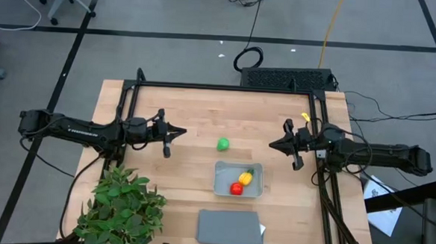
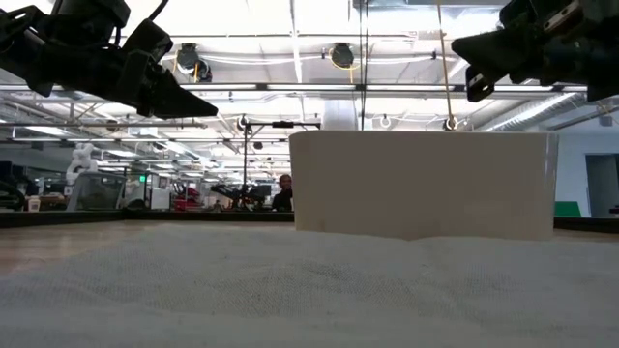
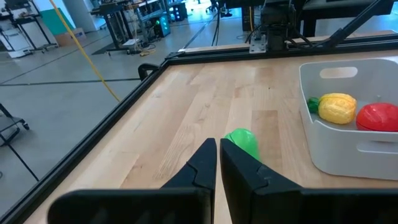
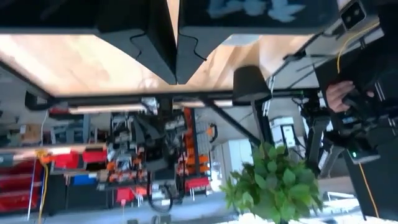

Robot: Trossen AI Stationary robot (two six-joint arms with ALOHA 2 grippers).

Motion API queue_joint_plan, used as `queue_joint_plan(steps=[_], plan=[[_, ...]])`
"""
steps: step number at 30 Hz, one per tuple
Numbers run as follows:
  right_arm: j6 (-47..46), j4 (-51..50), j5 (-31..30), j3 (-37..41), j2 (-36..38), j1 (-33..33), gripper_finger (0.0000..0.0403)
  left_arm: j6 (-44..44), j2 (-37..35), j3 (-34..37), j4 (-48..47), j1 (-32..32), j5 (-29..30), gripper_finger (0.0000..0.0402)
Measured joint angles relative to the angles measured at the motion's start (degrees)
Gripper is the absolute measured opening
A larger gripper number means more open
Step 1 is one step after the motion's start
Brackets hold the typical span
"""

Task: Pick and placing Produce into tupperware
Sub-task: Put the green pear into the gray bin

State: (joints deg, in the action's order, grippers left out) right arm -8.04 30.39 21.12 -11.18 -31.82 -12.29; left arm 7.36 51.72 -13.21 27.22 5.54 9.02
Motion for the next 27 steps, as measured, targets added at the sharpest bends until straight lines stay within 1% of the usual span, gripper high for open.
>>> queue_joint_plan(steps=[3,8,17,27], plan=[[1.52,-0.5,0.25,0.0,0.79,0.15,0.0,0.16,0.0,0.0,0.0,0.0,0.0,0.0026],[7.51,-0.22,0.26,0.0,1.19,1.29,0.0,-0.01,0.0,0.0,-0.02,-0.01,0.0,0.0026],[7.76,0.27,0.2,0.0,1.19,2.76,0.0,1.12,0.02,0.0,-0.28,0.0,-4.42,0.0026],[6.82,0.16,0.19,0.0,1.16,3.15,0.0,-3.12,0.02,-0.16,0.34,0.01,-4.46,0.0026]])
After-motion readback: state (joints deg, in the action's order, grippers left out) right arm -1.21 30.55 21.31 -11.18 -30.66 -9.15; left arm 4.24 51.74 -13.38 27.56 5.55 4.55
